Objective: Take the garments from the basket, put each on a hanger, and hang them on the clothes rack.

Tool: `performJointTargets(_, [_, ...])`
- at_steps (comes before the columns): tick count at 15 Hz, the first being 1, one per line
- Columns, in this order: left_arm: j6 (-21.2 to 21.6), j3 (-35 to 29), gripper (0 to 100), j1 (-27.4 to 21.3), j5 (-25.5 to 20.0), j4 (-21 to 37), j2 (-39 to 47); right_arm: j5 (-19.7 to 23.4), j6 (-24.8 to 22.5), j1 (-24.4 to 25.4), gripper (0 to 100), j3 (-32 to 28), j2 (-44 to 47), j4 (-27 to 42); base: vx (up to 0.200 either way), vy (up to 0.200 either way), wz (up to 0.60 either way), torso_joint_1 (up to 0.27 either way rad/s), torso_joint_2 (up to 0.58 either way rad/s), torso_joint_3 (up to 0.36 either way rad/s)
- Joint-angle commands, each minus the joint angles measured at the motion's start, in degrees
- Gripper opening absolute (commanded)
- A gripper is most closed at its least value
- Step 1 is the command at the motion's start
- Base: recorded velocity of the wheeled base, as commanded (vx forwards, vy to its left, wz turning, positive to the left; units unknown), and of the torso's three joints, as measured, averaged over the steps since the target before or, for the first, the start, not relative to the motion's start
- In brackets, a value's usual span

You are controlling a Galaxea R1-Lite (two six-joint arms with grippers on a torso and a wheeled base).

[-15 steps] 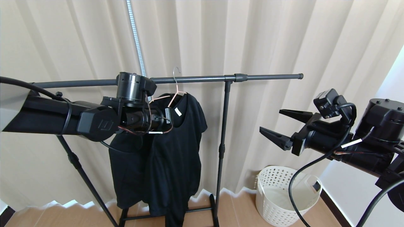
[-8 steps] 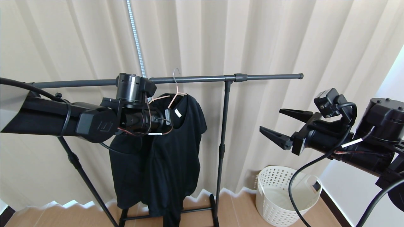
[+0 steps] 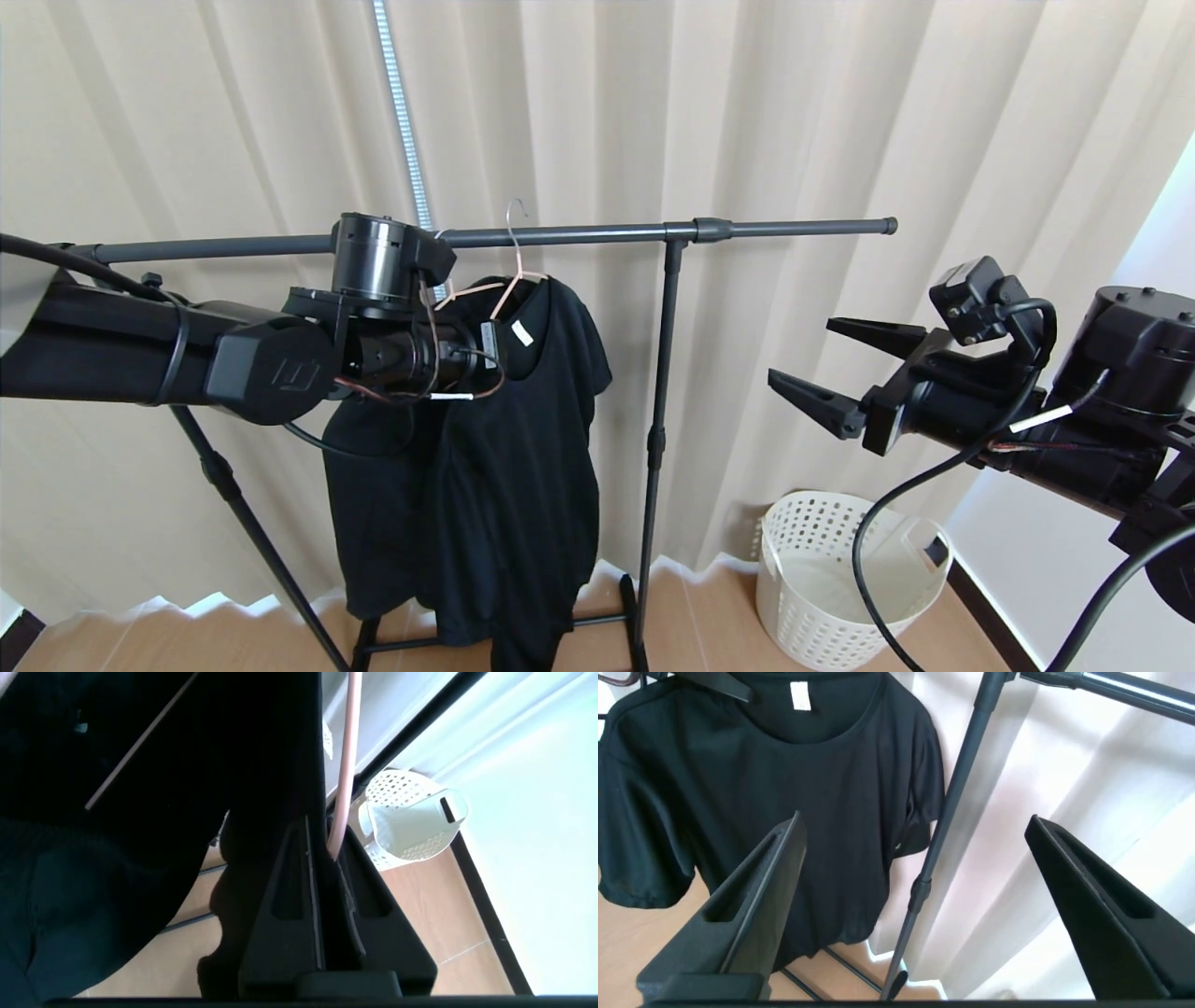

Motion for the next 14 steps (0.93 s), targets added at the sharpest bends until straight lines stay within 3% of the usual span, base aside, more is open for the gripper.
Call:
performJointTargets(1, [-0.1,0.0,0,0.7,0.0,-0.1,0.9,0.0,0.0,0.0,100,0.2,0.2,0.0,0.000,0.000,0.00,0.000,0.00,0.000])
performJointTargets(14, [0.0,0.1,0,1.1,0.1,-0.1,3.8,0.0,-0.1,0.0,100,0.3,0.4,0.0,0.000,0.000,0.00,0.000,0.00,0.000])
